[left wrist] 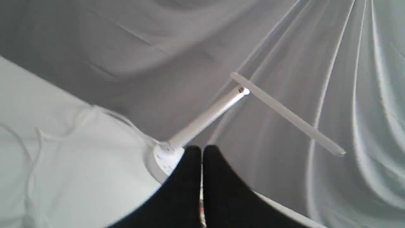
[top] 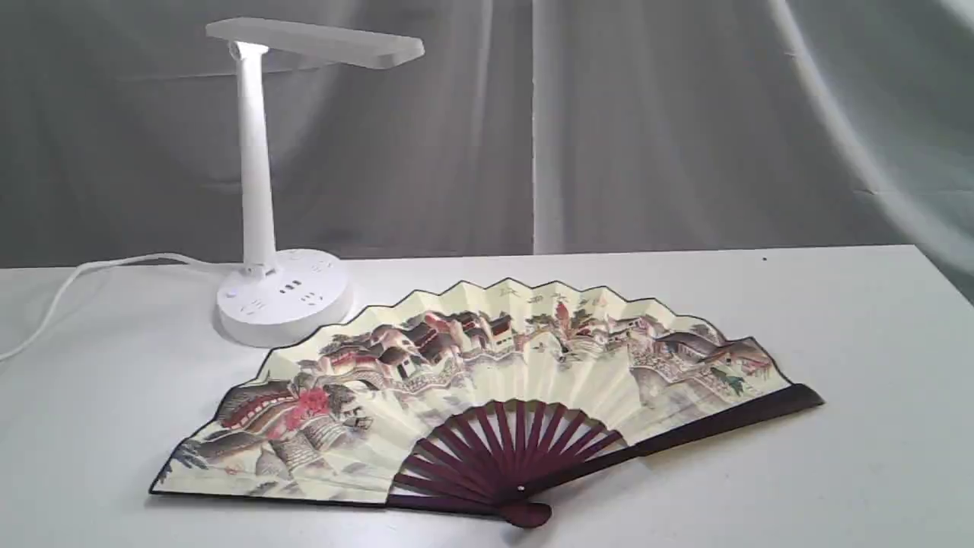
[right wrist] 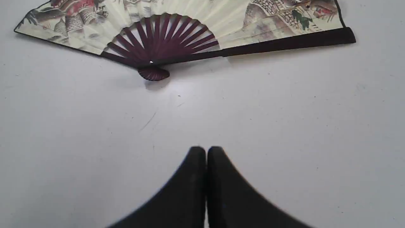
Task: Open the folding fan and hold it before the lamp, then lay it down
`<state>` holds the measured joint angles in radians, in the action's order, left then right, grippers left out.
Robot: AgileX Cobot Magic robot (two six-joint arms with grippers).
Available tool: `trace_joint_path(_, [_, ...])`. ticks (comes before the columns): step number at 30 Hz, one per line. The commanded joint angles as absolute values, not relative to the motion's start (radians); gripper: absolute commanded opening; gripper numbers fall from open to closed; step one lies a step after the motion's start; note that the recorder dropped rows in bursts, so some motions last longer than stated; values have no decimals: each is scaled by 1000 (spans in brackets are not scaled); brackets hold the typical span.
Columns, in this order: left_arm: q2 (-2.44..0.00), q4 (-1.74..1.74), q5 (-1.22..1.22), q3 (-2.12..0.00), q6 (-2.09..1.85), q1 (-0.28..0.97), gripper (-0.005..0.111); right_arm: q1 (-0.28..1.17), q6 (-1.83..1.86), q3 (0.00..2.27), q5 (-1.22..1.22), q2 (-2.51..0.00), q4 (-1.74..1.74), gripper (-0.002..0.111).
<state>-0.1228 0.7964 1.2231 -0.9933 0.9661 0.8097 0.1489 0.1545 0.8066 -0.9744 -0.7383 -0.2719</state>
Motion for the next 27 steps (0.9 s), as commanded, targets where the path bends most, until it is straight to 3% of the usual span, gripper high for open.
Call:
trace_joint_path(1, [-111,799,1221,-989,757,868,0,151,161,799,-984,-737,-277,0])
trace_joint_path(6, [-105,279,1221,-987,723,871,0,151,161,799,-970,-737,-277,0])
trace_joint_path(12, [-107,-325,1221,-901,279,857,0,151,164,799,-970,-737,-279,0])
trace_joint_path(14, [-105,-457,1060,-831,148,820,0,151,170,799,-970,-737,-280,0])
trace_joint_path(27, [-166,-481,318,-276,36,513,0,151,213,799,-994,-695,-280,0])
